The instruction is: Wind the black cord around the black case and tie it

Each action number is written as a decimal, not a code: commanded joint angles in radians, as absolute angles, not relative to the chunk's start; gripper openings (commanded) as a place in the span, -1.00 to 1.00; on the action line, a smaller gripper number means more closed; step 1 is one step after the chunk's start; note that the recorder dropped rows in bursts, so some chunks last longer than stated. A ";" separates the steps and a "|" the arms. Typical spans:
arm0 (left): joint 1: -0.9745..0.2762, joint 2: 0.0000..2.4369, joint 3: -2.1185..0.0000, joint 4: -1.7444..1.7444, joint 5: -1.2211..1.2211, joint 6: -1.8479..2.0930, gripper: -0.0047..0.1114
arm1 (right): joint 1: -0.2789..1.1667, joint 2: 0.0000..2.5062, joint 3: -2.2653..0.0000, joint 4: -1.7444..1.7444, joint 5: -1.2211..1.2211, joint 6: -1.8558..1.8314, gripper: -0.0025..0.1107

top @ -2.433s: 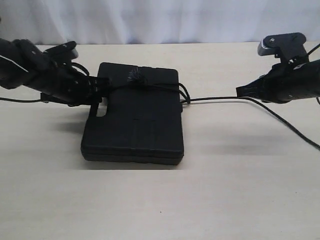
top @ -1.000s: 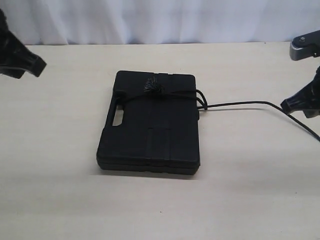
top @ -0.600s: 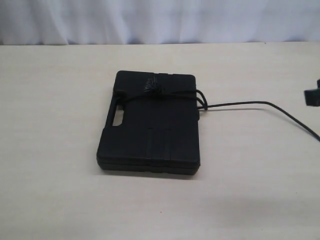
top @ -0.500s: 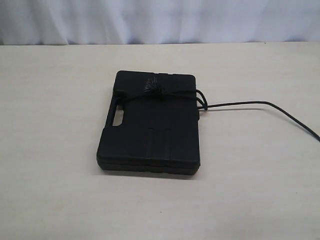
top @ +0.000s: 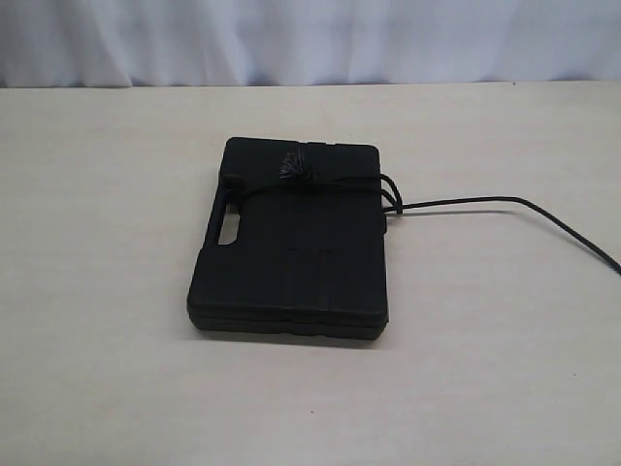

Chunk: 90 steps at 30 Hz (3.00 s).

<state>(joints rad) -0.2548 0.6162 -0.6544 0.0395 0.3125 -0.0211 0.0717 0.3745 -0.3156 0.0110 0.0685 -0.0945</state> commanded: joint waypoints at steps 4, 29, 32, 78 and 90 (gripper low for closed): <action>-0.256 0.612 -0.651 0.041 0.301 -0.023 -0.92 | 0.073 0.346 -0.296 0.014 0.054 -0.101 -0.88; -0.256 0.608 -0.652 0.041 0.297 -0.023 -0.92 | 0.021 0.000 0.000 0.038 0.279 -0.112 -0.88; -0.256 0.608 -0.652 0.041 0.293 -0.023 -0.92 | 0.021 0.000 0.000 0.042 0.342 -0.108 -0.88; -0.251 0.000 0.000 0.221 0.175 -0.046 -0.92 | 0.025 0.000 0.000 0.045 0.342 -0.112 -0.88; -0.185 0.000 0.000 0.126 0.308 -0.056 -0.92 | 0.025 0.000 0.000 0.045 0.342 -0.112 -0.88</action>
<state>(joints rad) -0.1870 0.0037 -0.0037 0.1519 0.2948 -0.0486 0.0264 0.0054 -0.0009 0.0409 0.3417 -0.1125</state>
